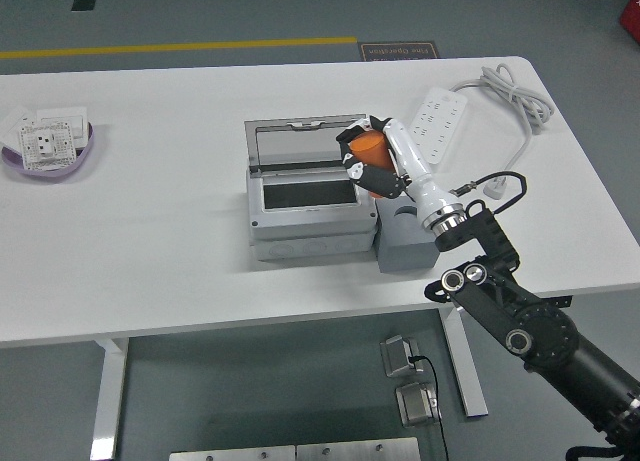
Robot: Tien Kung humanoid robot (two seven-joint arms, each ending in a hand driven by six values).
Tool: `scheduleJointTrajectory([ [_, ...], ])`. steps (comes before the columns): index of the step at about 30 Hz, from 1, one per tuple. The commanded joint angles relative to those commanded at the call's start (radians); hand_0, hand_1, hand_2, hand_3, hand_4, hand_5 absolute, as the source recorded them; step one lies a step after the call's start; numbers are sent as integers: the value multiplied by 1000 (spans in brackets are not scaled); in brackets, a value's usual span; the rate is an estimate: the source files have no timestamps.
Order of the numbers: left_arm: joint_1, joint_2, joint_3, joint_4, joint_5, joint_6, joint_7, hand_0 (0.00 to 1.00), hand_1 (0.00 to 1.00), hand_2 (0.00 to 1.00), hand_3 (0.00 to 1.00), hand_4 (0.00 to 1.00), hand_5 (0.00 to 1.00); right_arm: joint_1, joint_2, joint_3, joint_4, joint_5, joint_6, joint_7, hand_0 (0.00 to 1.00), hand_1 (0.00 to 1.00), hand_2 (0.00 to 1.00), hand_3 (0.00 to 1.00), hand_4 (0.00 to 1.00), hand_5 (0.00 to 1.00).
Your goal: Pick up the cylinder from the cube,place it in the box,flap close box
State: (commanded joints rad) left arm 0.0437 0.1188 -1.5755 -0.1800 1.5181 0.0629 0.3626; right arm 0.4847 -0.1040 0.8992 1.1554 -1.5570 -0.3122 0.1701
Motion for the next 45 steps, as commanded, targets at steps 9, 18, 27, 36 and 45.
scheduleJointTrajectory([
  [9, -3, 2, -7, 0, 11, 3, 1, 769, 794, 808, 923, 776, 401, 102, 48, -101, -94, -68, 17, -37, 193, 297, 536, 522, 2, 2],
  [18, -7, 6, -9, 0, 18, 3, 1, 764, 797, 807, 920, 775, 399, 181, 64, -186, -208, -70, 34, -41, 136, 291, 538, 523, 2, 2],
  [27, -14, 6, -7, 0, 24, 3, -4, 760, 797, 807, 919, 774, 396, 244, 69, -251, -297, -104, 45, -32, 143, 327, 541, 526, 2, 2],
  [36, -22, 6, -3, 0, 25, 3, -13, 759, 798, 806, 918, 773, 394, 298, 71, -312, -338, -152, 67, -23, 173, 352, 547, 540, 2, 2],
  [45, -22, 7, -5, 0, 29, 3, -17, 756, 795, 801, 912, 771, 393, 329, 64, -326, -347, -211, 114, -23, 362, 523, 642, 691, 347, 2],
])
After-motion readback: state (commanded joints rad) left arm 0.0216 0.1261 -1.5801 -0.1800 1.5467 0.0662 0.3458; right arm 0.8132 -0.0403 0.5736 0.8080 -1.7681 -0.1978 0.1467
